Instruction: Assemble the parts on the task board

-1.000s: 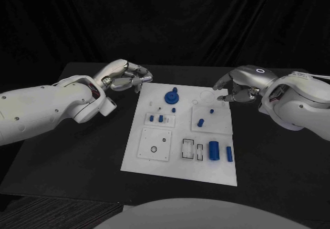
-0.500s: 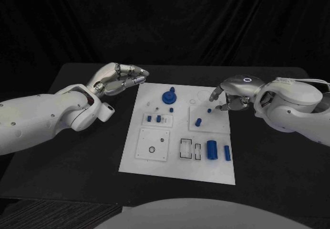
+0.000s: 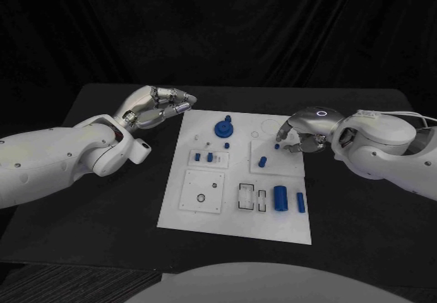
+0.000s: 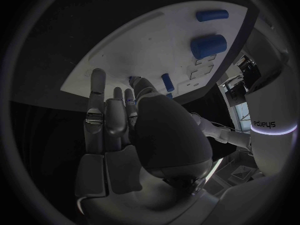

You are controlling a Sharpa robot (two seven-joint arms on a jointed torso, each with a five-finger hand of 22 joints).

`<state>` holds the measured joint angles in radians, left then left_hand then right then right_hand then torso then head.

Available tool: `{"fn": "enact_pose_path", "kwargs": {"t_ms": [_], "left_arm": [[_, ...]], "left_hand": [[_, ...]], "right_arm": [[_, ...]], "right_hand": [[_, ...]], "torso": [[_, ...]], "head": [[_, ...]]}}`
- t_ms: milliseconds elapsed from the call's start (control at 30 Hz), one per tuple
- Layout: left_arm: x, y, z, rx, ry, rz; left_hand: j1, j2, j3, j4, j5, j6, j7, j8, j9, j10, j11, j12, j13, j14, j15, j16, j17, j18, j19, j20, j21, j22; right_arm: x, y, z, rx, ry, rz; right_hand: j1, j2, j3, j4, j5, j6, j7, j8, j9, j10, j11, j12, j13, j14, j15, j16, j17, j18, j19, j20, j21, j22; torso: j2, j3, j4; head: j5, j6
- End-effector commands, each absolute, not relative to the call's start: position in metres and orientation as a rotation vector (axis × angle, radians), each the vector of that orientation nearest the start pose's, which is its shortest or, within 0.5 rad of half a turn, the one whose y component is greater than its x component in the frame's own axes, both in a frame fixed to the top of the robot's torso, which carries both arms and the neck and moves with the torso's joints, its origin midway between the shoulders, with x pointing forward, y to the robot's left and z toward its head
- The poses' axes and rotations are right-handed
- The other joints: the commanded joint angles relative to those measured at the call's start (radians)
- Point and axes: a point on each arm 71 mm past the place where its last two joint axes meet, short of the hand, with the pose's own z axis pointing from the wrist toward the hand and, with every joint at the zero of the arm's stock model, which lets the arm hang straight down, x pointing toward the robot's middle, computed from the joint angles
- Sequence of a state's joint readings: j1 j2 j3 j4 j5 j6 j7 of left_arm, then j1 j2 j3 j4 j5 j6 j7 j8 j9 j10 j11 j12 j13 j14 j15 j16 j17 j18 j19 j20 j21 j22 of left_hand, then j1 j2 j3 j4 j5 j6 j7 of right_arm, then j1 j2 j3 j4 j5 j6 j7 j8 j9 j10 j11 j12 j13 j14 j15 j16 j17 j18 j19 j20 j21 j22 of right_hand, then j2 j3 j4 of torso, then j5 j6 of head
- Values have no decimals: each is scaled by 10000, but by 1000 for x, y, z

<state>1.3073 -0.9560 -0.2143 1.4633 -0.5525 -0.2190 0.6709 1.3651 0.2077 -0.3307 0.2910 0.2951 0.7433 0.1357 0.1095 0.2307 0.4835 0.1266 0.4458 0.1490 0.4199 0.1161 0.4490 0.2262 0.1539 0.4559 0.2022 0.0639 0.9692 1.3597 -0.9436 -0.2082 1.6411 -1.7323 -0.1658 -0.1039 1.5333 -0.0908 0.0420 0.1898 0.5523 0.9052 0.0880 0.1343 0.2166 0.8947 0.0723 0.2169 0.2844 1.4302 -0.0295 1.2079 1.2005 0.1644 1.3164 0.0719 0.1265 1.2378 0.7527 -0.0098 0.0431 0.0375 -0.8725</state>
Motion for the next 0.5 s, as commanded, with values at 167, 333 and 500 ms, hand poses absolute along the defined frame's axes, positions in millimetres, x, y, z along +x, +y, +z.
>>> {"fn": "enact_pose_path", "kwargs": {"t_ms": [167, 333, 500], "left_arm": [[476, 262, -169, -2917, 14333, -15052], [476, 262, -170, -2945, 14421, -15075], [476, 262, -170, -2955, 14441, -15077]], "left_hand": [[142, 54, -38, 3, 72, 121, 14, 175, -81, -1, 62, 175, -106, 175, 122, 56, -129, 98, 171, 213, 30, -140], [162, 64, -26, 2, 105, 128, 19, 238, -121, 19, 97, 250, -156, 257, 166, 95, -195, 129, 290, 293, 43, -209], [168, 63, -25, 1, 118, 128, 21, 249, -128, 20, 100, 262, -165, 268, 171, 100, -207, 135, 307, 305, 43, -222]], "right_arm": [[462, -208, -172, -5874, 16512, 4647], [462, -206, -175, -5890, 16552, 4672], [464, -206, -178, -5899, 16609, 4658]], "right_hand": [[42, -62, 152, -22, 34, -233, 25, -171, 13, -47, 46, 167, 5, -98, 17, 72, -13, 142, -68, 21, -59, 82], [12, -45, 206, -17, -45, -184, 40, -153, 41, -20, 49, 235, 14, -94, 25, 105, 0, 141, -73, 26, -60, 118], [-65, -44, 261, 11, -129, -176, 60, -161, 68, 69, 58, 362, 40, -102, 34, 120, -17, 140, -80, 37, -66, 162]], "torso": [[-10, 20, -18], [-1, 23, -11], [-4, 30, -9]], "head": [[-1, -1], [-31, -1], [-45, -1]]}}
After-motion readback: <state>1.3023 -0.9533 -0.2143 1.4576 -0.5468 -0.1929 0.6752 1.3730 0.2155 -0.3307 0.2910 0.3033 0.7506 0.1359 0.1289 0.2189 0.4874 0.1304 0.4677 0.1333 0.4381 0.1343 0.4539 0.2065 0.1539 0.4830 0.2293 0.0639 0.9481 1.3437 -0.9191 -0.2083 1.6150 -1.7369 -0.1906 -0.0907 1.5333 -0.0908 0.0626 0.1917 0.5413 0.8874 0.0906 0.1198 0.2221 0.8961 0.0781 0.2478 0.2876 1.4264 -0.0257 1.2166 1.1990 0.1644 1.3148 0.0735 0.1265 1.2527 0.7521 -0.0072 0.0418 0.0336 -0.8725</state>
